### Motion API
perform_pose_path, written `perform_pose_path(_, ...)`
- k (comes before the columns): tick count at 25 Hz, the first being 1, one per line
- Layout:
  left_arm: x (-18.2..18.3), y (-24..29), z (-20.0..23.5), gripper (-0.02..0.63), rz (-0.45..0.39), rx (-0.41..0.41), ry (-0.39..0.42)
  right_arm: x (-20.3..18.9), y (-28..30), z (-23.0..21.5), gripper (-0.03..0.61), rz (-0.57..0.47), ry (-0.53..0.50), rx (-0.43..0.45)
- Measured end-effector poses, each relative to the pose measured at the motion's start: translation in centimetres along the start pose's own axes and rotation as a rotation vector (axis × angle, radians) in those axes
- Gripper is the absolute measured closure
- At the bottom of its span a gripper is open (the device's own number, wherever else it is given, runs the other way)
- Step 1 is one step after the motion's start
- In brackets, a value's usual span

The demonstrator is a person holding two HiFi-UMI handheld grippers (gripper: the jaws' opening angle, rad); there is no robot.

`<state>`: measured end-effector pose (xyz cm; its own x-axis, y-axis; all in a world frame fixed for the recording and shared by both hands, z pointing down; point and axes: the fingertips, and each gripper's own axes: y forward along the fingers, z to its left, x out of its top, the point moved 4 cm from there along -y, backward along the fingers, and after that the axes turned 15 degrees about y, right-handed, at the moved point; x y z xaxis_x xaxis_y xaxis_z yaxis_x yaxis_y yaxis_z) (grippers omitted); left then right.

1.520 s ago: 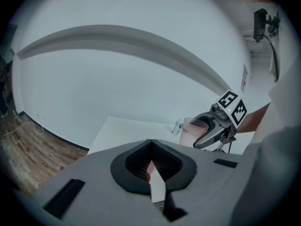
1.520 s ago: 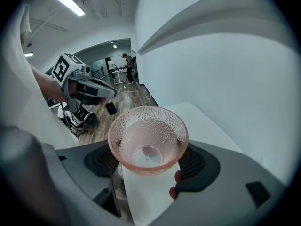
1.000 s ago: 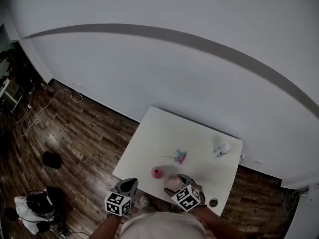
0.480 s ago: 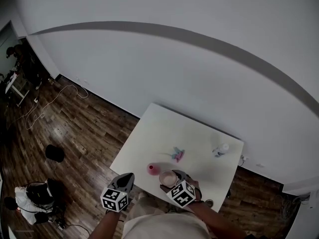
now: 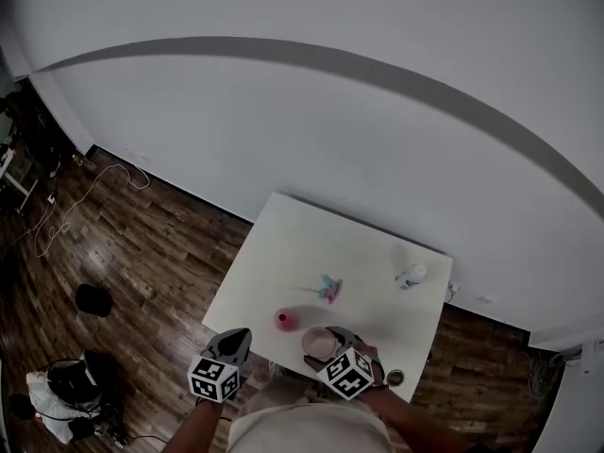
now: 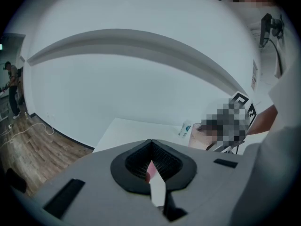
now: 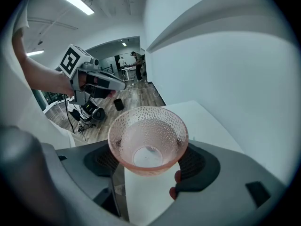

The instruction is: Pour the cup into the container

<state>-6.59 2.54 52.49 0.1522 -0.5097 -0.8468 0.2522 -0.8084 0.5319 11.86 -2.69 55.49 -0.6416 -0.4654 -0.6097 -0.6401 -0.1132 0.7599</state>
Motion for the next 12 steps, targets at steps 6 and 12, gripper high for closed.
perform_pose_path(6, -0.3, 1.2, 1.4, 0.603, -0.004, -0.098, 0.050, -0.3, 0.6, 0.9, 0.215, 0.000, 0.066, -0.063)
perform_pose_path(12, -0.8, 2.3, 3.2, 0.603, -0.008, -0.167, 0.074, -0.5, 1.8, 1.4, 0.215, 0.009, 0.137, -0.126)
